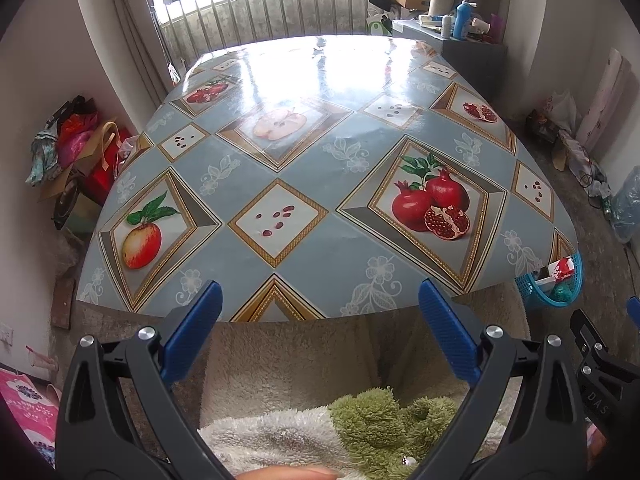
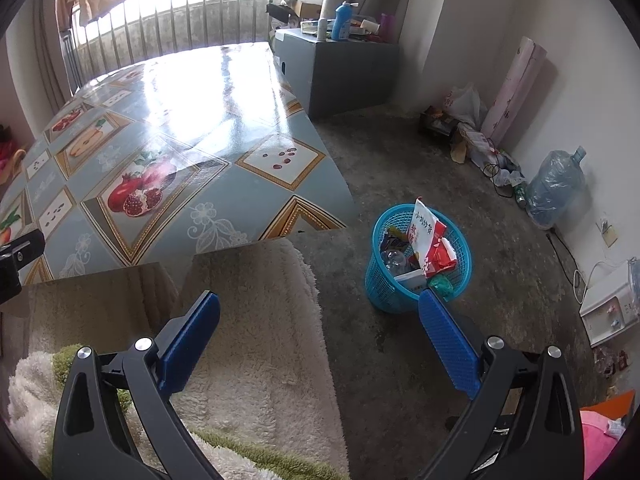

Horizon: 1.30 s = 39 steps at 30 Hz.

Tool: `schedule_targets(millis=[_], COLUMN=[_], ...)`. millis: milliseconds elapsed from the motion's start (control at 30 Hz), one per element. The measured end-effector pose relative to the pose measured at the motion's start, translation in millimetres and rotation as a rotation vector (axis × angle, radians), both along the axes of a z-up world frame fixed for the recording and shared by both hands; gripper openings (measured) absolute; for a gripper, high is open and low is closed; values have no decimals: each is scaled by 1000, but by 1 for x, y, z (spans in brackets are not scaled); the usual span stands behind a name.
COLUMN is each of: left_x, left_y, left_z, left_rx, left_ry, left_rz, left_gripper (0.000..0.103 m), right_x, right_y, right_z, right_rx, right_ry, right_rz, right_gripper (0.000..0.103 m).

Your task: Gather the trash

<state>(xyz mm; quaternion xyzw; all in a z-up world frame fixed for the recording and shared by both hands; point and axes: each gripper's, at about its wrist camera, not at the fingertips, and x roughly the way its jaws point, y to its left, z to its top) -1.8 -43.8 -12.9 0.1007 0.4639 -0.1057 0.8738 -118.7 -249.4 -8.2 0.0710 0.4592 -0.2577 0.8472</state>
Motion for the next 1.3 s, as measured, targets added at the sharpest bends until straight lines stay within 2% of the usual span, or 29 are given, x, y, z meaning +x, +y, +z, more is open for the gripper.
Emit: schedule_targets(millis=[1300], left_x=[7], left_y=[5], left_z=[-6], left_rx=[-1], left_ry=[24], left_rz=[5], left_gripper=[94], right_x=[8], right_y=[4], right_z=[4], right_rx=[-26], right_ry=[21], right_rz=[23], right_gripper=[97])
